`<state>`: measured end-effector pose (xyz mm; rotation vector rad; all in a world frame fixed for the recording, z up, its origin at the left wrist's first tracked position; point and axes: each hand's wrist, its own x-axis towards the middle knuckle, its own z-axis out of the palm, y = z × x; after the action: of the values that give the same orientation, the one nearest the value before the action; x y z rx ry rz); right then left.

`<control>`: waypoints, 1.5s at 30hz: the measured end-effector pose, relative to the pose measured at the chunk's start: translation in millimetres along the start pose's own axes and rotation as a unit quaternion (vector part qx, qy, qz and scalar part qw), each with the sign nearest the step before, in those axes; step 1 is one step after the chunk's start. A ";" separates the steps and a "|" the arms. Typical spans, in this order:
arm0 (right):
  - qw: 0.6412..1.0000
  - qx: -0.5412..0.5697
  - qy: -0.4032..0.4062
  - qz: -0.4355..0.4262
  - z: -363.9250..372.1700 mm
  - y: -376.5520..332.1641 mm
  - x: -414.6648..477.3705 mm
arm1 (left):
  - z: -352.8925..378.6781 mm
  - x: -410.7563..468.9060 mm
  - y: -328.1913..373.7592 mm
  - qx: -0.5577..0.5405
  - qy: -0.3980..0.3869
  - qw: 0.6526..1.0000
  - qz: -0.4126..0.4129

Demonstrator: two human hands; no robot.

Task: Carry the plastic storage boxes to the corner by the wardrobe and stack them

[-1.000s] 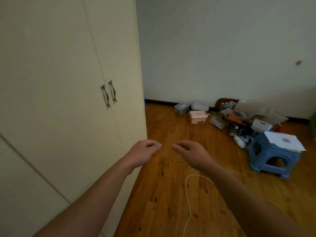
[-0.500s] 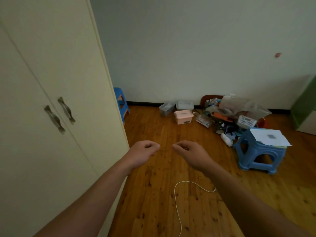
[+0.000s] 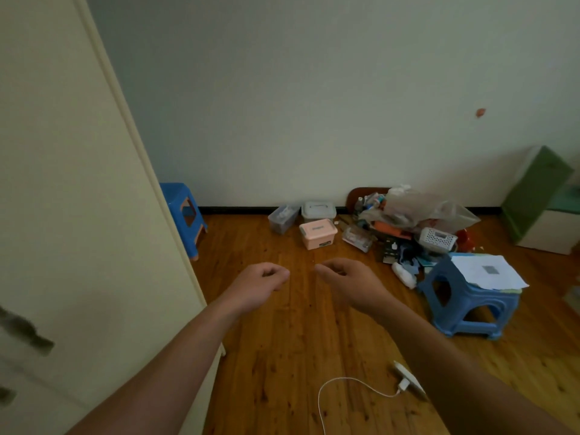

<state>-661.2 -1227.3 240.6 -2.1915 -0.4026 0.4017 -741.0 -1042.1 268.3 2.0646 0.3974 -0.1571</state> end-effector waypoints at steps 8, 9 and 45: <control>0.998 0.030 0.059 0.019 -19.2 -25.4 83.4 | -52.7 73.1 2.4 -0.011 -0.016 1.000 0.006; 0.997 0.030 0.062 0.022 -22.3 -24.9 93.5 | -56.2 81.6 2.5 -0.015 -0.017 1.000 0.005; 0.982 0.126 0.126 0.065 -262.1 112.3 487.5 | 35.9 596.0 160.8 -0.008 -0.067 0.997 0.040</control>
<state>-98.2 -1270.8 234.6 -1.9930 -0.0660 0.2270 -125.0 -1018.6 219.8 2.0373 0.2320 -0.2419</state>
